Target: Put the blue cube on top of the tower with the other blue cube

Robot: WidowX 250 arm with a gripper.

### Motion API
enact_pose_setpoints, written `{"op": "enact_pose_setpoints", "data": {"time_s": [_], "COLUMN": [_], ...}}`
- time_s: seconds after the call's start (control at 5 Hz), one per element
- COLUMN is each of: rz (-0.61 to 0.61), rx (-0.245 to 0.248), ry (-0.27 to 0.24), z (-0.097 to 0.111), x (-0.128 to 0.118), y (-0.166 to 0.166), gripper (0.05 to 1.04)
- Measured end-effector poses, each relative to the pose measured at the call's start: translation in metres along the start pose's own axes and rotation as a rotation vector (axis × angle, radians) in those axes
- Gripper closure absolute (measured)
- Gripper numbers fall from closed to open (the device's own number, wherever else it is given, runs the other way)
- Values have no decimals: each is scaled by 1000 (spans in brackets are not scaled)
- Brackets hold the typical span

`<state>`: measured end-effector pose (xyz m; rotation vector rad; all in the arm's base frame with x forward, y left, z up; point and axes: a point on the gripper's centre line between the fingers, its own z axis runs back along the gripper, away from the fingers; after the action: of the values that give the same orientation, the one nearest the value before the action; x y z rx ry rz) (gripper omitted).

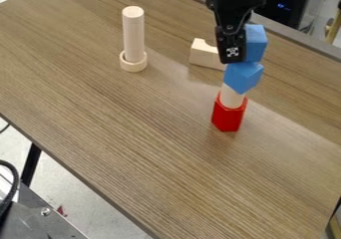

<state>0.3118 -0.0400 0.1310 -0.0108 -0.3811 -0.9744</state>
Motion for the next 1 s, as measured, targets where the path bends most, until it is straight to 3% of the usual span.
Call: {"op": "enact_pose_setpoints", "data": {"time_s": [0.4, 0.6, 0.8, 1.0], "rz": [-17, -26, -28, -26], "rx": [-17, -23, -9, -1], "ry": [12, 14, 16, 24], "z": [-4, -6, -9, -12], "x": [-1, 0, -2, -5], "y": [-7, -9, -9, -10], "gripper": [519, 450, 155, 80]}}
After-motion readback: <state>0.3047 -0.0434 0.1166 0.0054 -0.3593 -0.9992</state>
